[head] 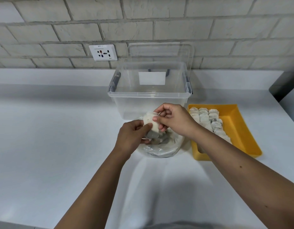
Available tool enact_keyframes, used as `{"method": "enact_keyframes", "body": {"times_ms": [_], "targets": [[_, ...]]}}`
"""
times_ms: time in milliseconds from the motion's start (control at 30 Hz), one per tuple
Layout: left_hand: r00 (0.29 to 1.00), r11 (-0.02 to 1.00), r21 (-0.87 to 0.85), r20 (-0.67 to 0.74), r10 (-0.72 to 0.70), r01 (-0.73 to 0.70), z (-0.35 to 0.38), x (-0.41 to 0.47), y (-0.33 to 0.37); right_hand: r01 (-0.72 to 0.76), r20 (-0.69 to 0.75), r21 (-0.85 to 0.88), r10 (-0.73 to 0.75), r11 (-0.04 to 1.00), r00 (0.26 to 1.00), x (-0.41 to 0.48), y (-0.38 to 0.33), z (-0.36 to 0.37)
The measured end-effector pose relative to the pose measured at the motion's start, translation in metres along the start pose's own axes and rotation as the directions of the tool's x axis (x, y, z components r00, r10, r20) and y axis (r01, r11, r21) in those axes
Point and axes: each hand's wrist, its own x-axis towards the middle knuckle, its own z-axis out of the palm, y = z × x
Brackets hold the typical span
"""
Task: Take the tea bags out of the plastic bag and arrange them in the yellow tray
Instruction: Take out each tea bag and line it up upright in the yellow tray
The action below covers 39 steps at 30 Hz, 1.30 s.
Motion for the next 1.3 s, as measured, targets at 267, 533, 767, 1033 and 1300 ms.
{"method": "enact_keyframes", "body": {"times_ms": [267, 533, 767, 1033, 1300], "targets": [[0.986, 1.000, 0.014, -0.164, 0.001, 0.001, -0.026, 0.016, 0.000, 0.091, 0.087, -0.433, -0.058, 0.897, 0.994, 0.000, 0.034, 0.006], [0.988, 0.999, 0.032, -0.155, -0.010, 0.015, -0.026, 0.017, -0.002, 0.177, 0.179, -0.746, -0.063, 0.642, 0.982, 0.000, 0.046, 0.034], [0.988, 0.999, 0.038, -0.151, 0.010, -0.004, -0.026, 0.017, 0.000, 0.177, 0.078, -0.624, -0.164, 0.761, 0.983, -0.005, 0.042, 0.022], [0.993, 0.996, 0.006, -0.078, 0.092, -0.091, 0.001, 0.002, 0.027, 0.070, -0.066, -0.402, -0.105, 0.913, 0.992, -0.053, 0.009, -0.034], [0.995, 0.996, -0.034, 0.064, 0.079, -0.077, 0.060, -0.019, 0.031, -0.063, -0.236, -0.480, -0.059, 0.875, 0.970, -0.105, 0.002, -0.136]]}}
